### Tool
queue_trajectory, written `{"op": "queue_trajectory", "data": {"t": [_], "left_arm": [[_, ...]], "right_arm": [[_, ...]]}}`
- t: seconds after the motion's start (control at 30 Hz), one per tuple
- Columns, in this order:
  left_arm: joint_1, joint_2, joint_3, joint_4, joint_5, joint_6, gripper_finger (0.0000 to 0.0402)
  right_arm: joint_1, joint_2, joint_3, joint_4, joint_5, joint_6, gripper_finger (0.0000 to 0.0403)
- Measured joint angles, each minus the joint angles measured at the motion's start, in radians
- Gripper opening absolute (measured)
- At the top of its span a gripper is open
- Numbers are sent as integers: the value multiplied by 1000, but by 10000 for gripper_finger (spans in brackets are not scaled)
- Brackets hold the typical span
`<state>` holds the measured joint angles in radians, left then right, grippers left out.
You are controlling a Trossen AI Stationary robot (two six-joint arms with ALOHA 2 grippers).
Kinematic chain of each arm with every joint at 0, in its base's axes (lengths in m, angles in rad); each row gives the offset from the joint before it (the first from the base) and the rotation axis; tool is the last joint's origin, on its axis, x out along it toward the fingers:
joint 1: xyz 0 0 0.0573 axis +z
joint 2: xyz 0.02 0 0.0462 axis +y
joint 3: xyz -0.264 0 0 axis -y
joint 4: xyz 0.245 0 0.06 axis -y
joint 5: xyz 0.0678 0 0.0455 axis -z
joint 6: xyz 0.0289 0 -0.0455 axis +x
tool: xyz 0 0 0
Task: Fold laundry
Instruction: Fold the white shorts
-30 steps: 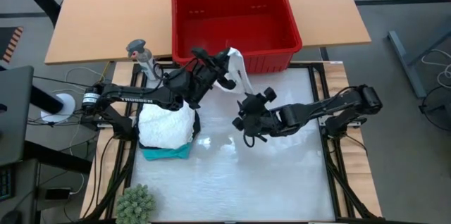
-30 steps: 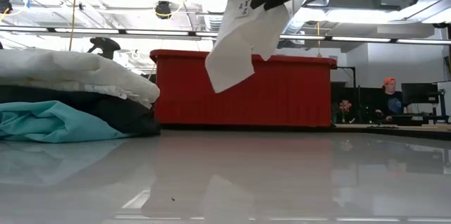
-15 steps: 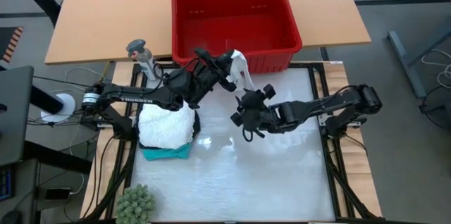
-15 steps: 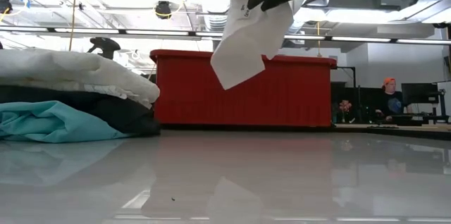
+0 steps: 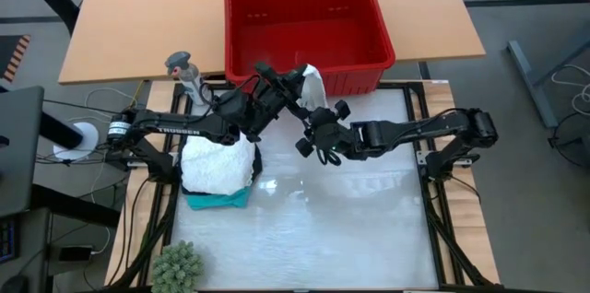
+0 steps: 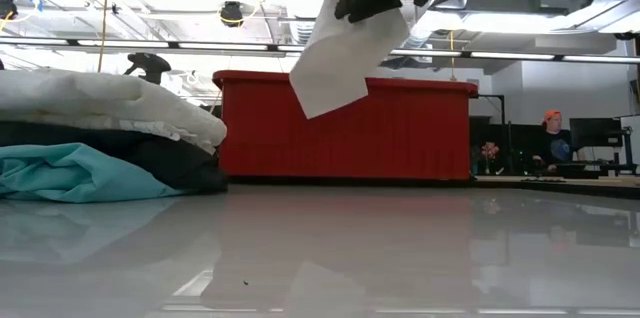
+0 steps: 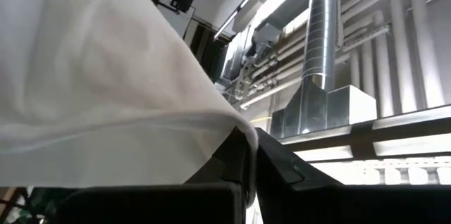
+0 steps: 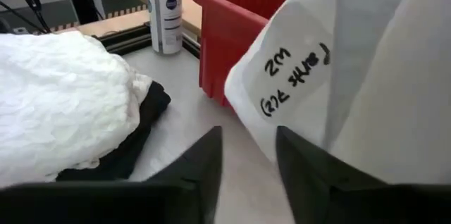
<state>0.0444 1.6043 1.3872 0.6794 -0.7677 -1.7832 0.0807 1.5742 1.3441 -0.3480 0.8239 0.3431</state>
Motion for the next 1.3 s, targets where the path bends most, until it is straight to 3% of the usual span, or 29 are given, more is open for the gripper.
{"op": "queue_trajectory", "data": {"t": [0.17, 0.57, 0.73, 1.07, 1.3], "left_arm": [[0, 0, 0, 36, -2, 32, 0], [4, 0, 0, 38, 92, -45, 0], [4, 0, 0, 35, 99, 13, 0], [4, 0, 0, 27, 99, 17, 0], [4, 0, 0, 12, 99, 22, 0]], "right_arm": [[-1, -4, 0, -4, -2, -12, 22], [157, -148, 71, -180, -8, 45, 16], [161, -164, 70, -168, -3, -30, 77], [101, -130, 71, -159, 10, -30, 209], [47, -73, 70, -139, -18, -30, 239]]}}
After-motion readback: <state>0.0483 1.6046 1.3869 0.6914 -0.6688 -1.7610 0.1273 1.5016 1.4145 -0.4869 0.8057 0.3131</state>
